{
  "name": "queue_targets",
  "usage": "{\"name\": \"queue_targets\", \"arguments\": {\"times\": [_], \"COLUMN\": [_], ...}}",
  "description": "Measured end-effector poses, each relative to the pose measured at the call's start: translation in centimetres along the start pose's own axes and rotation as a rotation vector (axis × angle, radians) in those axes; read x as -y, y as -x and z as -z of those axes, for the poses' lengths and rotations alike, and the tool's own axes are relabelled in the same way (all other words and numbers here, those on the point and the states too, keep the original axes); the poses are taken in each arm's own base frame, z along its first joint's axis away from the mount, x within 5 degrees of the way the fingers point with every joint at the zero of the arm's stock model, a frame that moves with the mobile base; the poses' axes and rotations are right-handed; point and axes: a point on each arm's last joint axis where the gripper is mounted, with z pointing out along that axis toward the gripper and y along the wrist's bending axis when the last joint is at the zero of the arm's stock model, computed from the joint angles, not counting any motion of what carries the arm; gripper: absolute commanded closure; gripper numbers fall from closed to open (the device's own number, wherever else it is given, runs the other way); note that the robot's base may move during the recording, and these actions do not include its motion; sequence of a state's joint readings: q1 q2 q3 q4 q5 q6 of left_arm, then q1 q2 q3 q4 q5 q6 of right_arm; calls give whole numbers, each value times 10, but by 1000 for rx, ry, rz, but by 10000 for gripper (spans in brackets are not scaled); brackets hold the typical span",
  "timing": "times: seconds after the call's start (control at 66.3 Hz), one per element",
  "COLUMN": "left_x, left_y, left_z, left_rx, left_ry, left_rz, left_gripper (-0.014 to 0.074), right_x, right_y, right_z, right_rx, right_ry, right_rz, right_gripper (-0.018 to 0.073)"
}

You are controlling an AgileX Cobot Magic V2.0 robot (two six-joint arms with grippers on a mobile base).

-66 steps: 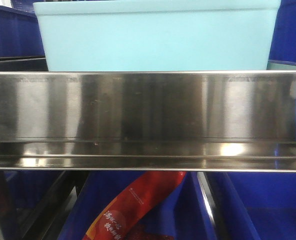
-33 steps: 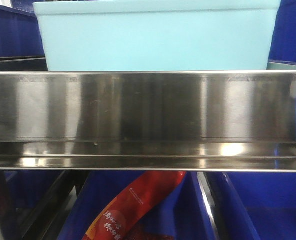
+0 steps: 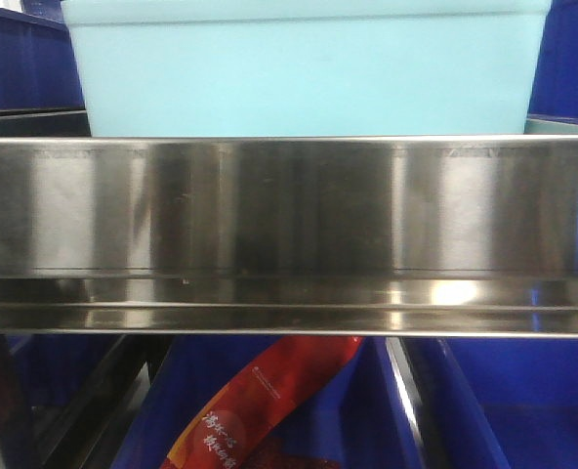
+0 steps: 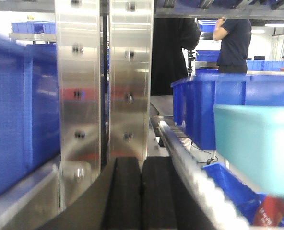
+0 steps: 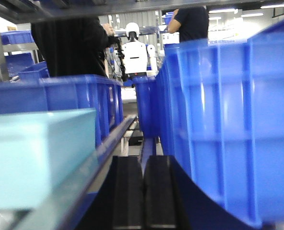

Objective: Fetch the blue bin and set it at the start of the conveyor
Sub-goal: 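Reach both grippers toward the light-teal bin on the steel shelf, then close both grippers on opposite side walls of the teal bin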

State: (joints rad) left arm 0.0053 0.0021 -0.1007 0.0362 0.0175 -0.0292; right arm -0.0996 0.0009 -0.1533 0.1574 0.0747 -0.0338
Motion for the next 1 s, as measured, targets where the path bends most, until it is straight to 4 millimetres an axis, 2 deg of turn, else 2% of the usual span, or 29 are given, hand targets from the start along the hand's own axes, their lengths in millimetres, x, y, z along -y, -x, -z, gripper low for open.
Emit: {"name": "queue_targets", "arguments": {"times": [0.075, 0.151, 0.226, 0.302, 0.377, 0.468, 0.603, 0.694, 0.83, 0.995], "left_x": [-1, -1, -1, -1, -1, 0, 10, 21, 46, 81], "left_y": [26, 51, 70, 83, 86, 82, 85, 97, 119, 136], "left_z": [2, 1, -7, -17, -31, -46, -62, -74, -102, -151], "left_rx": [-11, -36, -86, -108, -152, -210, -281, -301, -351, -485], "left_ry": [4, 7, 8, 7, 5, -9, -109, -205, -348, -430], "left_rz": [0, -1, 2, 6, 18, 23, 19, -13, -45, -58], "left_gripper": [685, 592, 437, 251, 76, -8, 22, 56, 86, 89], "right_x": [-4, -8, -10, -12, -11, -11, -13, -18, -33, -55], "right_y": [23, 49, 62, 72, 72, 71, 84, 98, 111, 119], "right_z": [3, 3, -4, -15, -27, -41, -60, -74, -101, -143], "right_rx": [-18, -25, -53, -79, -114, -153, -207, -244, -339, -522], "right_ry": [14, 23, 24, 21, 14, 8, 12, 54, 150, 248], "right_rz": [0, 2, 2, 1, 0, -2, 22, 68, 86, 103], "right_gripper": [503, 302, 104, -18, -10, -10, -10, -10, -10, -10]}}
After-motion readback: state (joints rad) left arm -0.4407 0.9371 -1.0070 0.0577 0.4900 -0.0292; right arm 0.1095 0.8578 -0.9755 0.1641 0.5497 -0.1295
